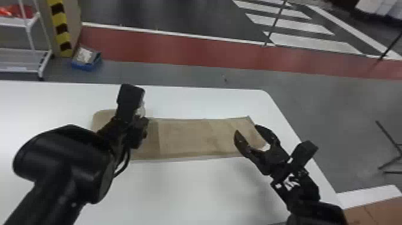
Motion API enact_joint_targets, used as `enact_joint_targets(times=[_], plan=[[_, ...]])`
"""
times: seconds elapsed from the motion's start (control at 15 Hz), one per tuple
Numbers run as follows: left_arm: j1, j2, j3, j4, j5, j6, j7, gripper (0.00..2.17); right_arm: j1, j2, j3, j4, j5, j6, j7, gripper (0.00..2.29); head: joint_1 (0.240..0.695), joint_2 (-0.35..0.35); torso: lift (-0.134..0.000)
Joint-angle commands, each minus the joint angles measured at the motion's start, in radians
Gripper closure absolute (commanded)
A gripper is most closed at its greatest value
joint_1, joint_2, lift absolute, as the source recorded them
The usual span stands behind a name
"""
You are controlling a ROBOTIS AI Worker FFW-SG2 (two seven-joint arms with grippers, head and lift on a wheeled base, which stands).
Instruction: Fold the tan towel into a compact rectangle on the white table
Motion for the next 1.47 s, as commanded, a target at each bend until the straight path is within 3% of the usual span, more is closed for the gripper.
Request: enact_joint_targets(times=[0.0, 0.07, 0.27, 0.47, 0.6, 0.73, 0.87, 1.07, 1.13, 1.4], plan=[[0.000, -0.006, -0.025, 0.012, 0.050, -0.053, -0.007, 0.17, -0.001, -0.001, 0.009, 0.003, 0.000, -0.004, -0.003, 0.08, 0.695, -0.308, -0.125], [0.005, -0.006, -0.033, -0.002, 0.055, -0.050, -0.010, 0.00, -0.002, -0.001, 0.019, 0.003, 0.003, -0.004, -0.009, 0.08, 0.695, -0.324, -0.125], [0.068, -0.006, -0.007, -0.114, 0.048, 0.011, -0.026, 0.04, -0.010, 0.002, 0.060, -0.009, 0.011, 0.024, -0.026, 0.09, 0.695, -0.338, -0.125], [0.160, -0.006, 0.082, -0.206, 0.016, 0.008, -0.059, 0.04, -0.025, 0.015, 0.158, -0.057, 0.014, 0.131, -0.117, 0.10, 0.695, -0.314, -0.125], [0.226, -0.006, 0.134, -0.234, -0.016, -0.099, -0.061, 0.04, -0.057, 0.033, 0.227, -0.065, 0.014, 0.199, -0.156, 0.20, 0.695, -0.283, -0.125], [0.309, 0.048, 0.183, -0.238, -0.013, -0.329, -0.064, 0.04, -0.105, 0.058, 0.278, -0.061, 0.002, 0.254, -0.153, 0.29, 0.695, -0.202, -0.125], [0.359, 0.080, 0.237, -0.238, -0.014, -0.440, -0.066, 0.04, -0.143, 0.079, 0.330, -0.052, -0.001, 0.300, -0.155, 0.34, 0.695, -0.133, -0.125], [0.422, 0.092, 0.300, -0.240, -0.016, -0.560, -0.066, 0.05, -0.220, 0.102, 0.399, 0.000, 0.011, 0.389, -0.155, 0.35, 0.695, -0.002, -0.125], [0.434, 0.092, 0.311, -0.246, -0.014, -0.572, -0.070, 0.07, -0.242, 0.105, 0.411, 0.023, 0.014, 0.404, -0.155, 0.44, 0.695, 0.020, -0.125], [0.437, 0.092, 0.291, -0.249, -0.018, -0.572, -0.075, 0.07, -0.298, 0.108, 0.437, 0.103, 0.012, 0.407, -0.153, 0.47, 0.695, 0.074, -0.125]])
